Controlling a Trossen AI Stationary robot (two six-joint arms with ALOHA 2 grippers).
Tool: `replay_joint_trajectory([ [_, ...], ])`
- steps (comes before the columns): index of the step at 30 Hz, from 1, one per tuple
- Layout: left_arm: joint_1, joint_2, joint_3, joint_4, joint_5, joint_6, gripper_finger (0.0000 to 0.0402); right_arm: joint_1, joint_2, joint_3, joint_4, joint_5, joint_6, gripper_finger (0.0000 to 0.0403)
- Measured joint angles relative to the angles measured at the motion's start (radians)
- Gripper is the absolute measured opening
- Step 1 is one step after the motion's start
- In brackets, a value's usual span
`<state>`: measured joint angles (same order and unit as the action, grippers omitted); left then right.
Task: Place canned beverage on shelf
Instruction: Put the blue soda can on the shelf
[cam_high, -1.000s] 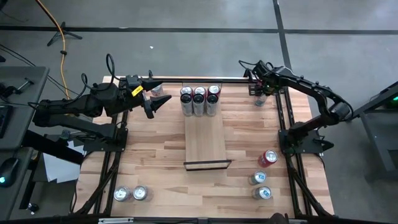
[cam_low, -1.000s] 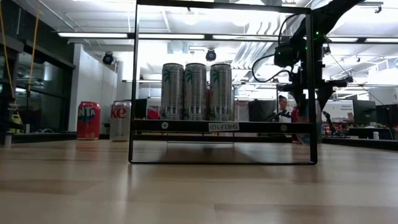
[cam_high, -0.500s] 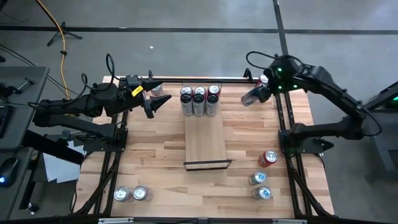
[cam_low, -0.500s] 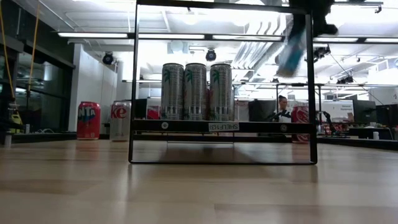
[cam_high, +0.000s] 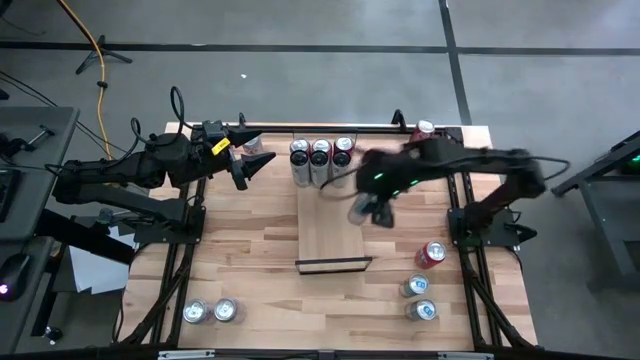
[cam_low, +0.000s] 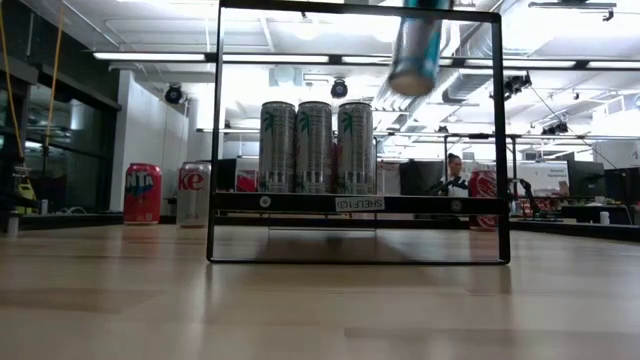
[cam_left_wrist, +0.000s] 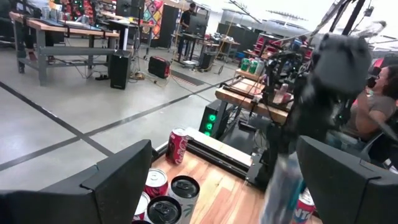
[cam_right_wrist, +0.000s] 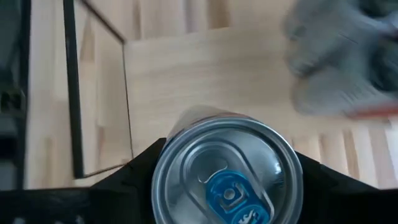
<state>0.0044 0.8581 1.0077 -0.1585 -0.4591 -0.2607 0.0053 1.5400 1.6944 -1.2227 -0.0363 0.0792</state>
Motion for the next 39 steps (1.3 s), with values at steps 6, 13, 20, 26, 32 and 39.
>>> replay_joint_trajectory([
  [6,0.0,0.0,0.0,0.0,0.0,0.0,0.0353,0.023,0.242,0.129,0.0,0.014,-0.21,0.0218],
  [13,0.0,0.0,0.0,0.0,0.0,-0.001,0.0353,0.006,0.437,0.244,0.006,0.061,-0.321,0.0222],
  [20,0.0,0.0,0.0,-0.001,0.0,-0.018,0.0353,-0.01,0.484,0.251,0.019,0.057,-0.35,0.0242],
  [26,0.0,0.0,0.0,-0.001,0.002,-0.018,0.0353,-0.014,0.484,0.251,0.019,0.054,-0.344,0.0245],
  [32,0.0,0.0,0.0,-0.002,0.003,-0.017,0.0353,-0.014,0.484,0.202,0.095,0.039,-0.346,0.0247],
  [39,0.0,0.0,0.0,-0.002,0.005,-0.016,0.0353,-0.014,0.48,0.176,0.147,0.035,-0.342,0.0248],
])
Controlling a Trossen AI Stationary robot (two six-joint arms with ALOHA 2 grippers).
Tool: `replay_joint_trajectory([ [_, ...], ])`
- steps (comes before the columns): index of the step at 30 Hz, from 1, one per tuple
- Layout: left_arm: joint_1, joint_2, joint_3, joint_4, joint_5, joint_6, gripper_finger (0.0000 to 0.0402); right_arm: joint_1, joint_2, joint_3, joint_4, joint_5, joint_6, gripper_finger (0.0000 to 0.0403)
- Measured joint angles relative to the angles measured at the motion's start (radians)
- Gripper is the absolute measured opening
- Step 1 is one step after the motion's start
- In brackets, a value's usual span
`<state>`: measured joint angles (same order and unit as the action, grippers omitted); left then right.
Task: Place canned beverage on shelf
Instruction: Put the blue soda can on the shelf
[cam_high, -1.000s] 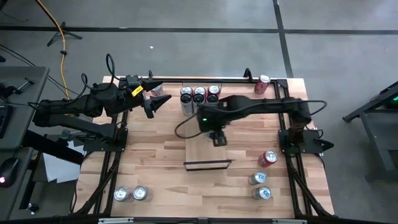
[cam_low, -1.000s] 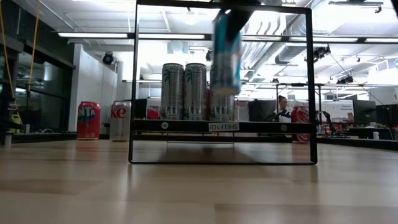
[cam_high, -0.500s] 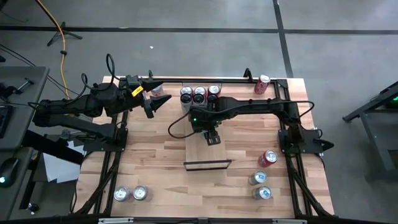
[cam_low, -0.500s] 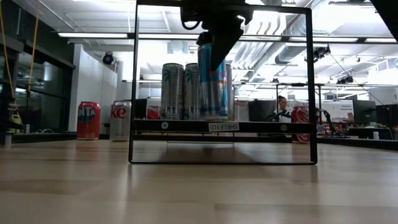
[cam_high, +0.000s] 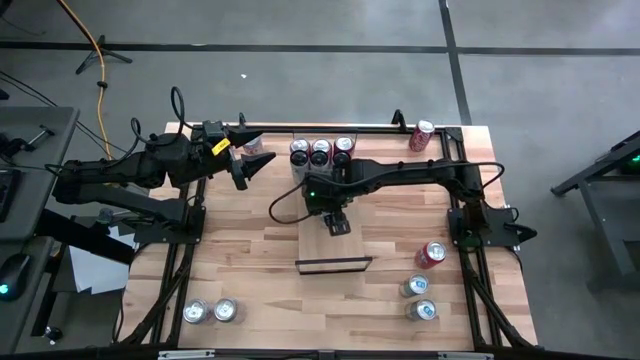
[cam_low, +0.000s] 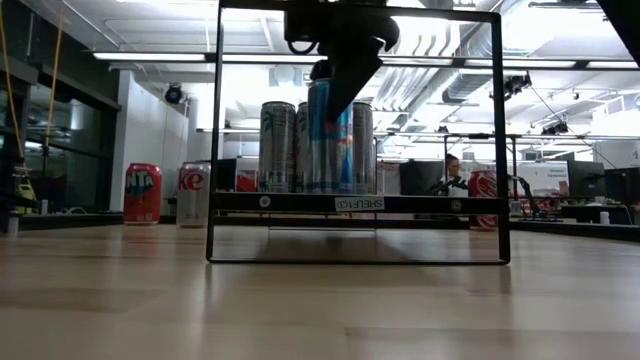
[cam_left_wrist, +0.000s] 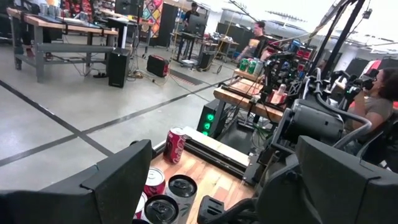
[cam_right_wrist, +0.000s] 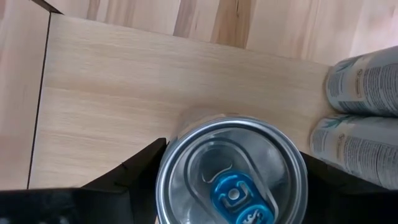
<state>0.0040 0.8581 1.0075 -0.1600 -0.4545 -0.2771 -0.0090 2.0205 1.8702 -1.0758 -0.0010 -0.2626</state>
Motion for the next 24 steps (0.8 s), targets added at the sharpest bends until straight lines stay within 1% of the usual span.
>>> replay_joint_trajectory([
  [8,0.0,0.0,0.0,0.0,0.0,0.0,0.0353,0.0,0.003,0.007,-0.002,0.003,0.011,0.0248],
  [15,0.0,0.0,0.0,0.0,0.0,0.0,0.0353,0.0,0.003,0.008,-0.002,-0.034,0.003,0.0252],
  [18,0.0,0.0,0.0,0.0,0.0,0.0,0.0353,0.0,0.005,0.008,-0.007,-0.046,0.019,0.0275],
  [24,0.0,0.0,0.0,0.0,0.0,0.0,0.0353,0.0,0.005,0.008,-0.008,-0.048,0.019,0.0353],
])
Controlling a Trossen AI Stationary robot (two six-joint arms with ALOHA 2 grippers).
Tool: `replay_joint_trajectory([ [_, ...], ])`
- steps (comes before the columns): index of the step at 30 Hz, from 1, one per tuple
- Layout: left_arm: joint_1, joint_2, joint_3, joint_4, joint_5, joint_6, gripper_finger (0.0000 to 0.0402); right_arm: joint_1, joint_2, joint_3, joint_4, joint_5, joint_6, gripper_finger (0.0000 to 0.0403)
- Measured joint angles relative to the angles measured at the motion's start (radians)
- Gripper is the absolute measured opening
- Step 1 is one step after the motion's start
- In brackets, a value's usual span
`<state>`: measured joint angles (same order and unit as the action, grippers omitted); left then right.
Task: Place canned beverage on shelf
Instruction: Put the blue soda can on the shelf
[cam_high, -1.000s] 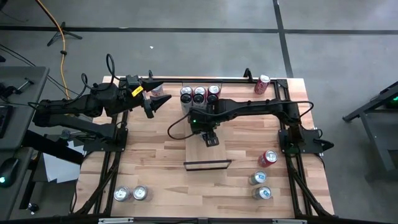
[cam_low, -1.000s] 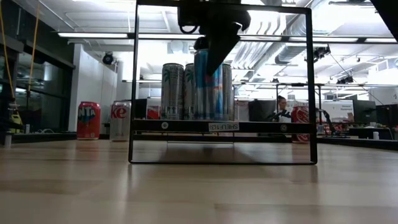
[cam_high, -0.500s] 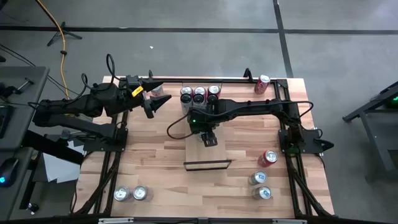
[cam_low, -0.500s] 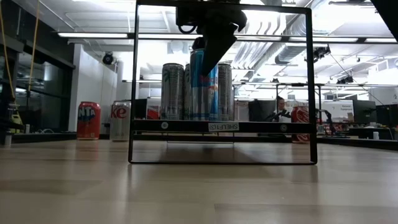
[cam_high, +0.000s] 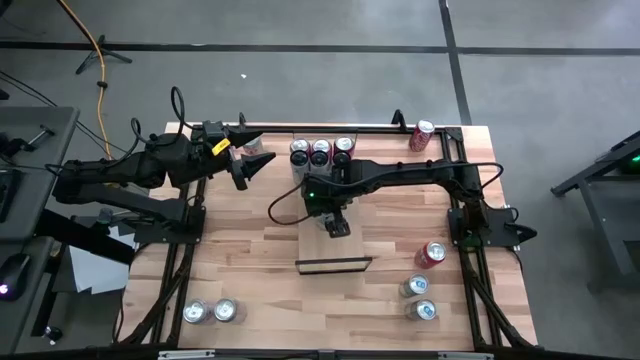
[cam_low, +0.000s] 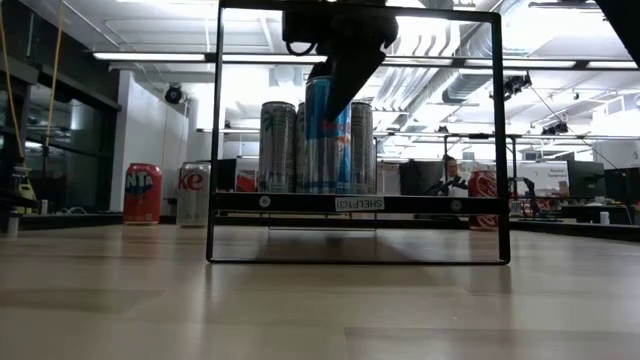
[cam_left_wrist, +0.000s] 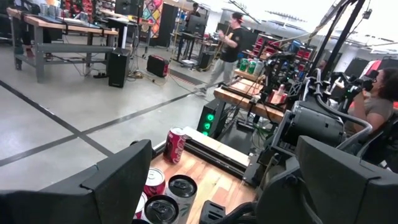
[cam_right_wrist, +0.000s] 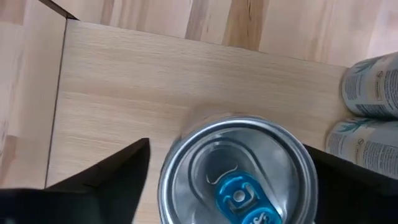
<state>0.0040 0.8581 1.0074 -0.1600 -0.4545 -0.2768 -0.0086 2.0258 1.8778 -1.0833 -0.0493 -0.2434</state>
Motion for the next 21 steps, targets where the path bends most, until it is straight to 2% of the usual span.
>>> replay_joint_trajectory([
  [3,0.0,0.0,0.0,0.0,0.0,0.0,0.0353,0.0,-0.006,0.0,-0.02,-0.035,-0.001,0.0381],
  [7,0.0,0.0,0.0,0.0,0.0,0.0,0.0353,0.0,-0.051,0.0,-0.061,-0.038,-0.048,0.0391],
  [14,0.0,0.0,0.0,-0.001,0.0,0.0,0.0353,-0.011,-0.155,0.0,-0.023,0.069,-0.143,0.0392],
  [18,0.0,0.0,0.0,-0.003,0.0,0.0,0.0353,-0.011,-0.189,0.0,0.0,0.147,-0.036,0.0392],
  [21,0.0,0.0,0.0,-0.002,0.0,-0.003,0.0353,-0.011,-0.204,0.0,-0.008,0.145,0.132,0.0392],
])
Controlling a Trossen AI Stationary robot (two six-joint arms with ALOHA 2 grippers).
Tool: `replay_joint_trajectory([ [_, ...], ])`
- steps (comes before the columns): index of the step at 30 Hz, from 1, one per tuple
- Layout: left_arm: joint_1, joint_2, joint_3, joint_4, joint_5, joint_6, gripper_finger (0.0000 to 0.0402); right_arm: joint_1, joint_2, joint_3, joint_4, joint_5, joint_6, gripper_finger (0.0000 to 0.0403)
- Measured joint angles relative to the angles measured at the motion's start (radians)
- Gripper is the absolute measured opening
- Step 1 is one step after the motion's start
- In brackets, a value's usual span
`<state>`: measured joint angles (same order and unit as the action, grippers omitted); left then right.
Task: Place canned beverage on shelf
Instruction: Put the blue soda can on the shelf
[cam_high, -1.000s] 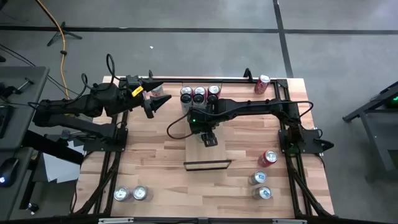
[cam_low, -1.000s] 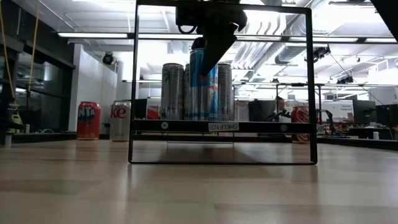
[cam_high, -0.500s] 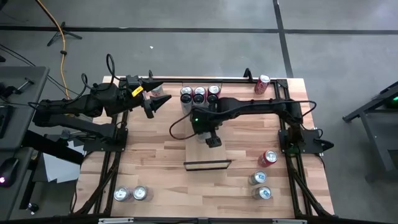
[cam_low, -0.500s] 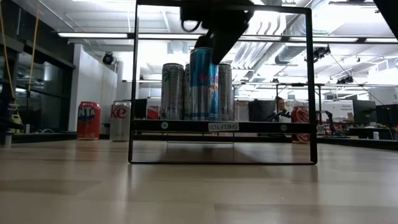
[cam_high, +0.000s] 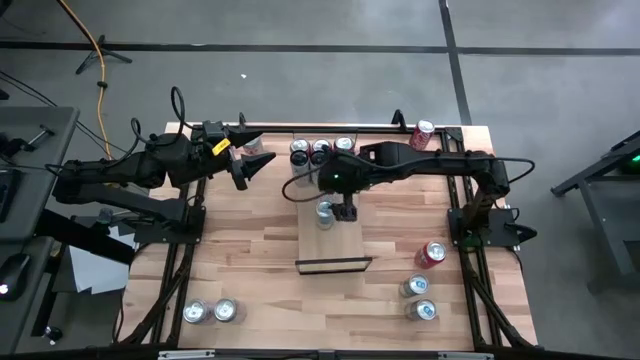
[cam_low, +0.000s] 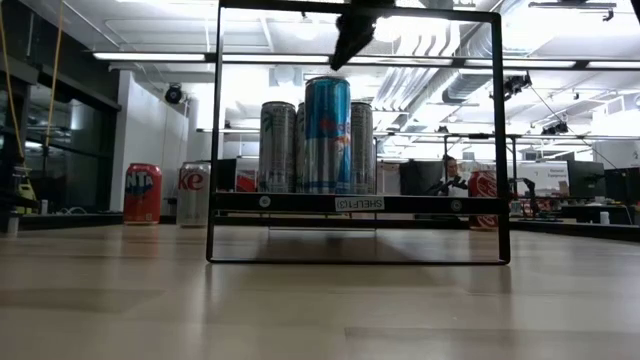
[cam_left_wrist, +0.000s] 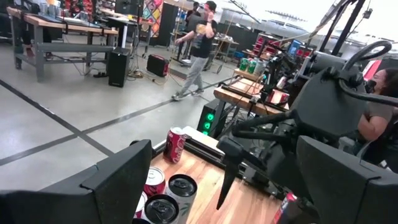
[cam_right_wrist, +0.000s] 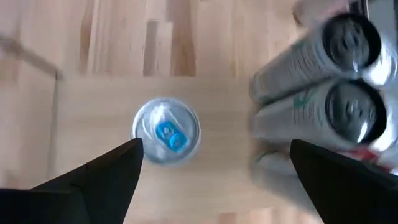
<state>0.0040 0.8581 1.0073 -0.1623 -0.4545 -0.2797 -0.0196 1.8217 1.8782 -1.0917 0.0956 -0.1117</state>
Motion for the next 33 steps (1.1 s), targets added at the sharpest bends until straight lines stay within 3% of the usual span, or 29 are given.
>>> replay_joint_trajectory([
  [5,0.0,0.0,0.0,0.0,0.0,-0.004,0.0353,0.007,-0.001,0.0,-0.006,-0.042,0.531,0.0392],
  [10,0.0,0.0,0.0,0.0,0.0,-0.004,0.0353,0.007,-0.001,0.0,0.019,-0.073,0.855,0.0392],
  [33,0.0,-0.021,0.0,-0.135,0.0,0.1,0.0353,0.08,0.077,-0.001,0.015,-0.024,1.275,0.0392],
])
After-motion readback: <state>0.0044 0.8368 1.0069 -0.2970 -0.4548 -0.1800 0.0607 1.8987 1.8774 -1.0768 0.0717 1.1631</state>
